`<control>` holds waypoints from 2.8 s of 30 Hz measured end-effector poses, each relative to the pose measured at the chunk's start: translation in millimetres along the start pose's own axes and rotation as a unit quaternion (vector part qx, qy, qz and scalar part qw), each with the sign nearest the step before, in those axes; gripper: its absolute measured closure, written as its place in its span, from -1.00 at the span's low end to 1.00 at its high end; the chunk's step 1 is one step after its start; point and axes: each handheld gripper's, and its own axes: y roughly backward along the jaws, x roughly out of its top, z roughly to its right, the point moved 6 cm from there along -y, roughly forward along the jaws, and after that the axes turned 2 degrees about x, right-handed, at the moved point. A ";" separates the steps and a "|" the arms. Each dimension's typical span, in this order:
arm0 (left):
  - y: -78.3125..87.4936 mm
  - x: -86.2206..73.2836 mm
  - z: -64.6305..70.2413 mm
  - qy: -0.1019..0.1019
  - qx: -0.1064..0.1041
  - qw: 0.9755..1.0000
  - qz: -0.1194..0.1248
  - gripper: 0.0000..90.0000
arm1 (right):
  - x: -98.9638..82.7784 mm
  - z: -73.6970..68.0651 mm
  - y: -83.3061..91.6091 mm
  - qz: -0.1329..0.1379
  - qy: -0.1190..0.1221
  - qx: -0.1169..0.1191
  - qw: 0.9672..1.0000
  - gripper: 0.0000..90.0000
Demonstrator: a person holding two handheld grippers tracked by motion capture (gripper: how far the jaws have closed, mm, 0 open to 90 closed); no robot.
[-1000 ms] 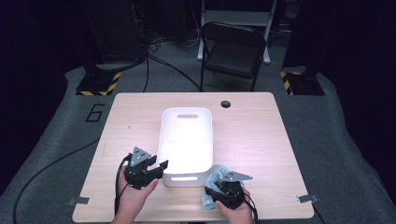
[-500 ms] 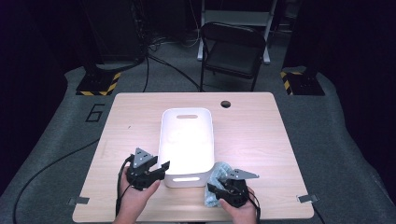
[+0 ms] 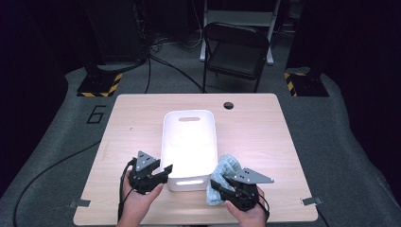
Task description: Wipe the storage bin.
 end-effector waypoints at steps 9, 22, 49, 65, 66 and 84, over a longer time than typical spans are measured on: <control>-0.5 -0.3 4.8 -0.003 0.005 1.000 0.005 0.14 | -9.9 7.4 -3.9 -0.002 -0.002 -0.007 1.000 0.50; -0.5 -1.7 15.0 -0.007 -0.003 1.000 -0.004 -0.03 | -32.5 32.9 -7.5 -0.029 -0.035 -0.036 0.998 0.47; 18.3 5.0 13.3 -0.071 -0.085 0.994 0.020 0.00 | -45.3 47.3 -19.3 -0.044 -0.065 -0.041 0.996 0.44; 22.5 10.3 28.3 -0.100 -0.118 0.988 0.028 0.00 | -46.1 61.1 -10.7 -0.033 -0.081 -0.055 0.995 0.43; 23.0 11.3 29.9 -0.102 -0.127 0.986 0.034 0.00 | -46.3 59.9 -10.4 -0.033 -0.079 -0.055 0.995 0.43; 10.3 2.7 51.0 -0.164 -0.174 0.971 0.005 0.43 | -47.4 58.5 -10.1 -0.035 -0.080 -0.054 0.995 0.43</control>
